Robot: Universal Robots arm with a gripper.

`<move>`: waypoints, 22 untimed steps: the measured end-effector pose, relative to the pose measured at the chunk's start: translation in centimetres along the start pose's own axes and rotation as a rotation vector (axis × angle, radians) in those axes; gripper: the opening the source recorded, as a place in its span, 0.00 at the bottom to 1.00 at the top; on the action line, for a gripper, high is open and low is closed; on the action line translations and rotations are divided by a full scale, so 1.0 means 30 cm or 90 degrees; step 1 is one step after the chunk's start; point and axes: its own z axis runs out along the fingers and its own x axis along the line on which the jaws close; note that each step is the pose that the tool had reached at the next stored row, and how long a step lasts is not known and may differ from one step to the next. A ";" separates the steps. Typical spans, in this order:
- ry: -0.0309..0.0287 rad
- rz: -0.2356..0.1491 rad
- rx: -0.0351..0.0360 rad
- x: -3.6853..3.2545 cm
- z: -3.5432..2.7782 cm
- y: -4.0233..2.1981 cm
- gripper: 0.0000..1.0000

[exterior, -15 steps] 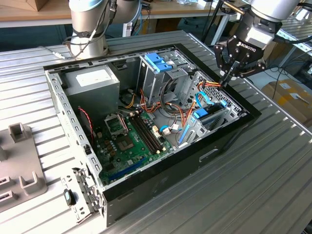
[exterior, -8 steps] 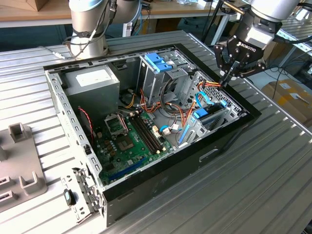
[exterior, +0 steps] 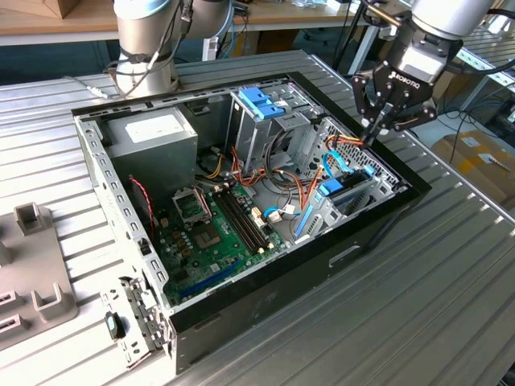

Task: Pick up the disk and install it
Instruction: 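Insert the second disk wire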

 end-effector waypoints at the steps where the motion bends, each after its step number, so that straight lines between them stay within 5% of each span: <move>1: 0.0003 0.010 -0.0001 0.000 0.001 0.000 0.16; 22: 0.0002 0.015 0.0001 -0.011 0.003 0.019 0.16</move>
